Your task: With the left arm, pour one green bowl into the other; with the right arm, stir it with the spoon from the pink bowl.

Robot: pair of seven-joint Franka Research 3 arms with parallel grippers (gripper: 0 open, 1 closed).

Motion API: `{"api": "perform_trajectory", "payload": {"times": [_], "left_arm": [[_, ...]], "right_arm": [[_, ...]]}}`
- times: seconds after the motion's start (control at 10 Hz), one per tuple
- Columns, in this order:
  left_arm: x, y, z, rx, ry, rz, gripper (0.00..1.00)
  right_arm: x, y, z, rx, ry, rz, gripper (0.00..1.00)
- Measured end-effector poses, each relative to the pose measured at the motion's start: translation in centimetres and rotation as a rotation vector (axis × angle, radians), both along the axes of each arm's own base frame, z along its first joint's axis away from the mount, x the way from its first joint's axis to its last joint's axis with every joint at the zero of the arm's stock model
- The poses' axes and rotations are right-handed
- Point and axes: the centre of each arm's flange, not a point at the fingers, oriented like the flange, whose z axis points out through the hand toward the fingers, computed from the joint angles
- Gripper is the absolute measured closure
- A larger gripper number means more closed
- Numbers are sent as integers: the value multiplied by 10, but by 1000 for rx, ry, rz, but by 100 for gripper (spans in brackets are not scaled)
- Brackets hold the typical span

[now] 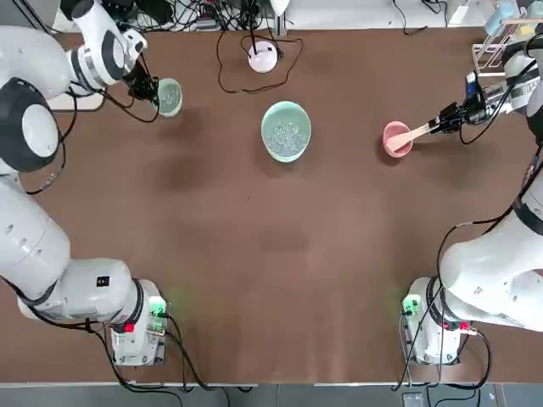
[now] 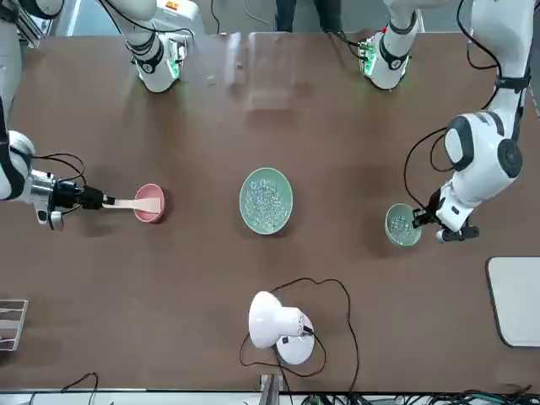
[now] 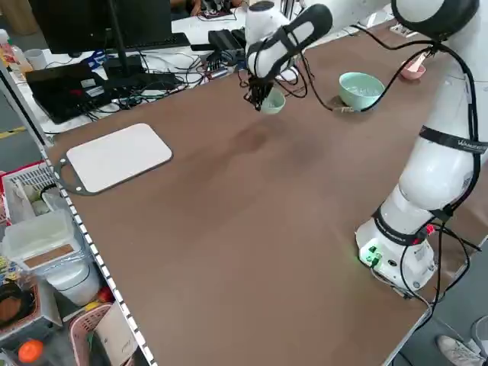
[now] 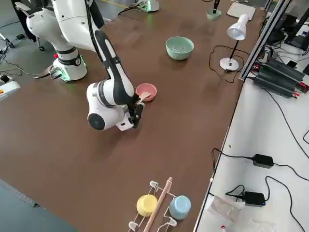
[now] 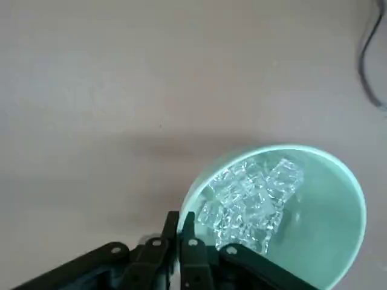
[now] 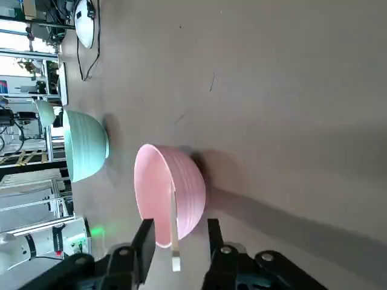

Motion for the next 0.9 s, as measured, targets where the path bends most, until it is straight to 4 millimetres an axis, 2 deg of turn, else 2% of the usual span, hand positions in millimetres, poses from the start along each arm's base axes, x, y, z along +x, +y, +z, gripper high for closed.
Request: {"api": "perform_trajectory", "payload": {"times": [0.3, 0.5, 0.7, 0.9], "left_arm": [[16, -35, 60, -23, 108, -13, 96], [20, -83, 94, 66, 155, 52, 96], [15, -137, 104, 128, 150, 149, 96], [14, -189, 101, 143, 154, 290, 96]], "right_arm": [[0, 1, -4, 12, 1, -4, 59], [2, 2, -1, 31, -3, -2, 62], [3, 2, 1, 37, -4, 0, 65], [2, 0, 1, 42, -2, -3, 69]]}}
